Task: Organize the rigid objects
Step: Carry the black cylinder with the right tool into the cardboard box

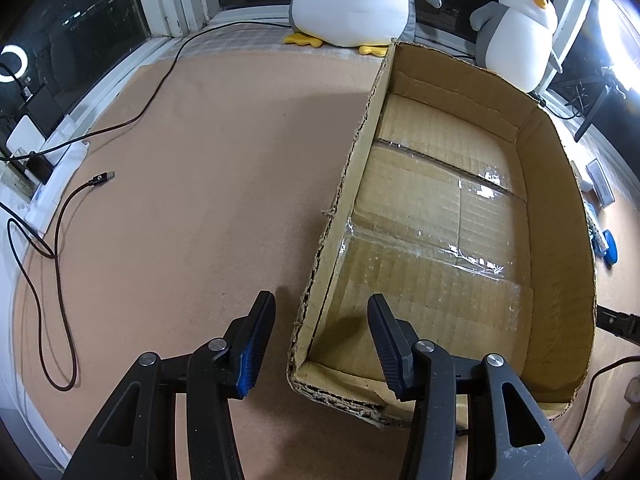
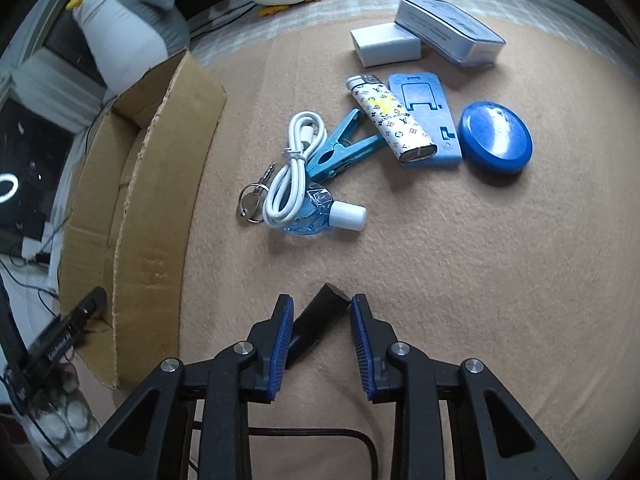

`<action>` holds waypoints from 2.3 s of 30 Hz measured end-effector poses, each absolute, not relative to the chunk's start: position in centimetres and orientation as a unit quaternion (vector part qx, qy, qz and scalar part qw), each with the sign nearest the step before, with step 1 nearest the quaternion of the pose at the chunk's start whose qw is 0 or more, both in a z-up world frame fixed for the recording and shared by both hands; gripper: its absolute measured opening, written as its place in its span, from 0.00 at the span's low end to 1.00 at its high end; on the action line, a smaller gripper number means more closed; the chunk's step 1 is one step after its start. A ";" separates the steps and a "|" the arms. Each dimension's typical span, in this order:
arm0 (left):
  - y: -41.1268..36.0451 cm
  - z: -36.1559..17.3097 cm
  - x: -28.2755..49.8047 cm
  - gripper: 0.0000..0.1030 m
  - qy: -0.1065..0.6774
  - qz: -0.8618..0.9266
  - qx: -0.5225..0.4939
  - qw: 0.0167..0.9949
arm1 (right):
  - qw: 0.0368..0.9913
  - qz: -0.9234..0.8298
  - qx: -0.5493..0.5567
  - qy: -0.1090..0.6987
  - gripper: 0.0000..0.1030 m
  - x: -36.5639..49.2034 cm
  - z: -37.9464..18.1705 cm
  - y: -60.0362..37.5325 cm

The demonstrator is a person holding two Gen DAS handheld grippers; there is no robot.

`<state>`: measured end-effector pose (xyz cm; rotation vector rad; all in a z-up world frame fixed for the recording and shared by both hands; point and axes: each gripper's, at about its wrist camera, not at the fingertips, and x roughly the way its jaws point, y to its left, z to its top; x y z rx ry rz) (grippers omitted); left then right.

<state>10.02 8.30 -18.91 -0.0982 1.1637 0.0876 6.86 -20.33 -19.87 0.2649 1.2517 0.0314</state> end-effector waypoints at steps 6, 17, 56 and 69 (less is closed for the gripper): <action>8.3 -19.0 9.9 0.49 0.549 0.044 -0.050 0.833 | 0.819 0.018 0.043 0.572 0.17 6.7 -19.6 -20.0; 8.3 -19.1 10.0 0.49 0.549 0.048 -0.051 0.833 | 0.829 0.015 -0.010 0.559 0.15 4.2 -20.1 -19.4; 8.0 -19.2 9.8 0.40 0.546 0.045 -0.053 0.835 | 0.865 0.170 -0.021 0.471 0.14 7.5 -13.5 -4.6; 8.1 -19.2 9.8 0.40 0.546 0.045 -0.052 0.835 | 0.856 0.181 -0.033 0.483 0.18 7.8 -14.8 -3.2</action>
